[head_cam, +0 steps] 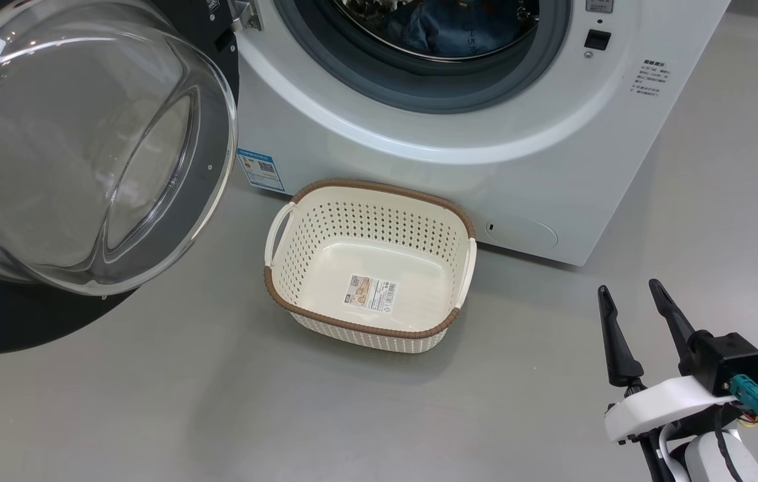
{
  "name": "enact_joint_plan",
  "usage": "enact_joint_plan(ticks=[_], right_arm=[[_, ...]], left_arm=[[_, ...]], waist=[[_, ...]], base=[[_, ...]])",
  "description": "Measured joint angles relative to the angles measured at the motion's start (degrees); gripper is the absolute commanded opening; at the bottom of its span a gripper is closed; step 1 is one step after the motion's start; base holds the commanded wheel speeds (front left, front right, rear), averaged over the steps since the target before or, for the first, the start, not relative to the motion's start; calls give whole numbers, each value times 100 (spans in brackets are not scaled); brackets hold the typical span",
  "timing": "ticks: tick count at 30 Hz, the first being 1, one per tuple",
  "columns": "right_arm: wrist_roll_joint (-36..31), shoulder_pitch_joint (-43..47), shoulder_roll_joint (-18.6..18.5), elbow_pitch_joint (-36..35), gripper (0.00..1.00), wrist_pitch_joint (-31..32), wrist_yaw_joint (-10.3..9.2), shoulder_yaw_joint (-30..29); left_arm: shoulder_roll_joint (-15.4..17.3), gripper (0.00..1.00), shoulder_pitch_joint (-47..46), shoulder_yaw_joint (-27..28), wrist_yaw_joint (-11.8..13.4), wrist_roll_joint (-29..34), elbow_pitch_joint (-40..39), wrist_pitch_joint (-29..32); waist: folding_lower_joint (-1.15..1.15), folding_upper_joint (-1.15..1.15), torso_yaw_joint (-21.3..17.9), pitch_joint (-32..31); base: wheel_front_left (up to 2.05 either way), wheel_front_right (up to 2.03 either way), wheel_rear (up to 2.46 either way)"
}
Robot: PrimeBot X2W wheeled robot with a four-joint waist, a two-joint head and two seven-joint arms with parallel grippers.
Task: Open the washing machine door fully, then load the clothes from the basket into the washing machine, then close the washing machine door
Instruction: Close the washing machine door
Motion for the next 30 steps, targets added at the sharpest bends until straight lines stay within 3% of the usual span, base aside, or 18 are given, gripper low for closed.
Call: enact_joint_plan(ticks=[15,30], right_arm=[[0,-90,-118,-96,100,124,9,51],[11,-94,-138,-126,100,162,10,44]], left_arm=[[92,0,99,-10,30,-111,517,478],[197,0,92,-203,-370,-302,557,992]], waist=[[0,0,-99,179],[0,0,-123,214]], base=[[0,0,0],[0,0,0]])
